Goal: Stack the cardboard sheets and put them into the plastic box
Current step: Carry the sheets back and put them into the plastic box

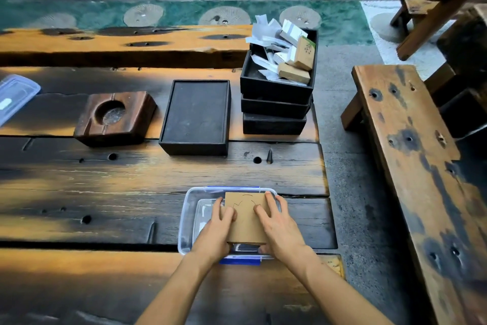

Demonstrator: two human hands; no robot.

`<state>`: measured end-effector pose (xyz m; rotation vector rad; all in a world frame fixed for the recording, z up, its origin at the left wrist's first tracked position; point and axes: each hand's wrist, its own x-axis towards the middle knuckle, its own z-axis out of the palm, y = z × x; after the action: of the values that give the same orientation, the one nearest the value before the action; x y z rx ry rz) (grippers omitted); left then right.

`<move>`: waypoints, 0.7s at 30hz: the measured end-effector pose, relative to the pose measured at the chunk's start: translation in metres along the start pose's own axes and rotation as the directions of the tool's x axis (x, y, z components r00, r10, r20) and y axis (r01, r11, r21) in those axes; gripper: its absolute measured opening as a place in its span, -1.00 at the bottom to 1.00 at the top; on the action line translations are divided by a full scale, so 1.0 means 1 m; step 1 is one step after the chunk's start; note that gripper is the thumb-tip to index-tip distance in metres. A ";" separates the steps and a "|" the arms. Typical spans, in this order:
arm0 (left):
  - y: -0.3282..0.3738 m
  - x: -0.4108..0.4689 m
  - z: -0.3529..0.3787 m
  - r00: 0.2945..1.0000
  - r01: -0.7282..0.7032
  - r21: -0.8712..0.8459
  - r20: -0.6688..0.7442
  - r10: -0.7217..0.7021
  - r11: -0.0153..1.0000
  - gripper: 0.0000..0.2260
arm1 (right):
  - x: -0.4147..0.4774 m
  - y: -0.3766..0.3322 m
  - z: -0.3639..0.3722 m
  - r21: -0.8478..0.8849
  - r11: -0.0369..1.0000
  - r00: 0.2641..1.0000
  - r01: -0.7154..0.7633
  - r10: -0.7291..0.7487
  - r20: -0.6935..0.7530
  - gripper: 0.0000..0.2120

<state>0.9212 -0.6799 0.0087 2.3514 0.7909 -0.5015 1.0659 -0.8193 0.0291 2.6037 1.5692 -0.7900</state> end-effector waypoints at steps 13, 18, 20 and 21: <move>0.020 0.001 0.000 0.997 0.071 0.349 -0.039 -0.061 0.935 -0.36 | 0.000 0.001 0.007 -0.073 0.997 0.999 0.013 -0.016 -0.040 -0.24; 0.022 -0.008 -0.010 0.996 0.084 0.349 0.007 -0.092 0.933 -0.25 | -0.008 0.000 -0.002 -0.014 1.000 1.000 -0.011 0.011 -0.010 -0.18; 0.023 -0.018 -0.017 0.999 0.053 0.318 -0.009 -0.053 0.947 -0.28 | -0.016 -0.004 -0.009 0.016 0.999 0.999 -0.035 0.035 -0.012 -0.23; 0.024 -0.022 -0.020 0.999 0.049 0.299 -0.023 -0.044 0.953 -0.29 | -0.020 -0.004 -0.015 0.035 0.998 0.998 -0.058 0.058 0.002 -0.24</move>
<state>0.9230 -0.6912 0.0452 2.6217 0.8280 -0.6630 1.0610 -0.8297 0.0511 2.6593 1.4853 -0.8210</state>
